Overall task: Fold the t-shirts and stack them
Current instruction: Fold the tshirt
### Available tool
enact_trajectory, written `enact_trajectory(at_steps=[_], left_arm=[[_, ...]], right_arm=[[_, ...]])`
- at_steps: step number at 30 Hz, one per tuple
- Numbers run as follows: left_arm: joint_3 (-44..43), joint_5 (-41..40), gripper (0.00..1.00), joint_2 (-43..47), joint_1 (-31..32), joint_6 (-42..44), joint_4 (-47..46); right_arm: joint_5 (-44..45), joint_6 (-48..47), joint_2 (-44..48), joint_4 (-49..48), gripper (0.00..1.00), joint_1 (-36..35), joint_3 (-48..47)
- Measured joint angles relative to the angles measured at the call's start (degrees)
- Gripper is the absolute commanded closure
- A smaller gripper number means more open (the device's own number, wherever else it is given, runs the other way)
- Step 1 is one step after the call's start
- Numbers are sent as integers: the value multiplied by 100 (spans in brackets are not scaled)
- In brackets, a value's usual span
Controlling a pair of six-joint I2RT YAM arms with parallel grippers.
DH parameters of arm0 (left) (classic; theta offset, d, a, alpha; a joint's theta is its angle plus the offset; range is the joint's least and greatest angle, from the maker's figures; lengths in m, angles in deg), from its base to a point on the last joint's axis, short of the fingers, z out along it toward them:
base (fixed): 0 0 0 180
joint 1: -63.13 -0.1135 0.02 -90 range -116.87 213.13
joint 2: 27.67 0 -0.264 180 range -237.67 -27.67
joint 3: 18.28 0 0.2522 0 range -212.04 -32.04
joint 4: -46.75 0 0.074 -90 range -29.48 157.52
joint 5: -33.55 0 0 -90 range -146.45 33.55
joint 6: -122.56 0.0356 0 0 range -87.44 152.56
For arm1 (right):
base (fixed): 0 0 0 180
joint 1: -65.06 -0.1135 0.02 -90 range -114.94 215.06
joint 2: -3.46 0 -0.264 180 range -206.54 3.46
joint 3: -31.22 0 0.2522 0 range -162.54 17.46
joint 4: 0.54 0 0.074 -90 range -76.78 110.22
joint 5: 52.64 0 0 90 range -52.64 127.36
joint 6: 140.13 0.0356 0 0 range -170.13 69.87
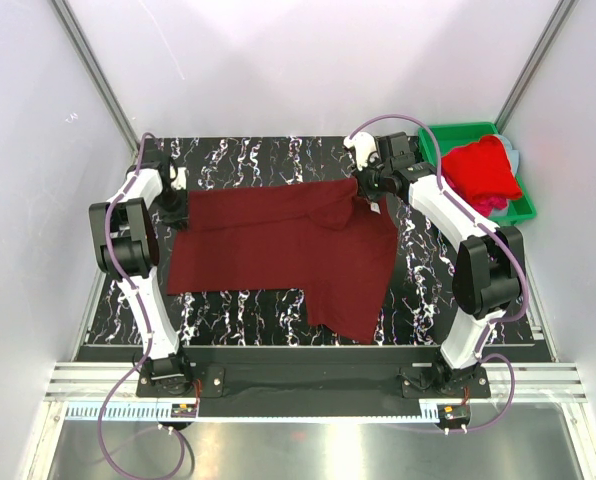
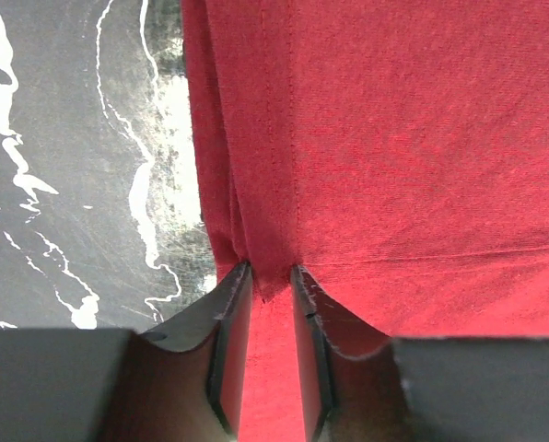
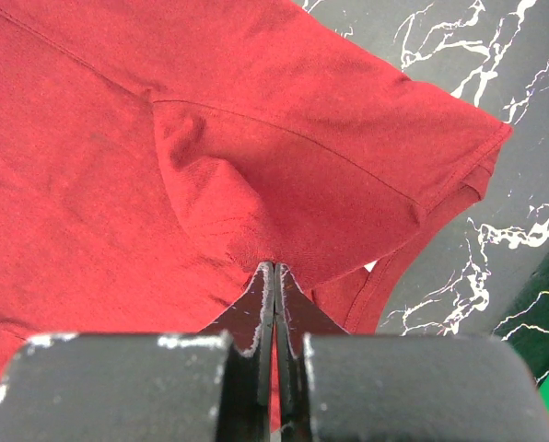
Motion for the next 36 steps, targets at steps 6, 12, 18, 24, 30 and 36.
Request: enact_trajectory(at_steps=[6,12,18,24,30,36], left_arm=[[0,52,85,0,0,-26,15],[0,63,76,0,0,-35,22],[0,63,77,2,-4,-37,31],[0,55,77,2,-4,-46,35],[4,-7,76,15,-4,-85,33],[7,-31,75,46,-4,-107,31]], right_arm=[[0,0,0,-9,100,0,28],[0,0,0,-15,100,0,28],[0,0,0,-17,100,0,31],[0,0,0,-17,100,0,33],[0,0,0,-39,100,0,63],[0,0,0,-46,100,0,83]])
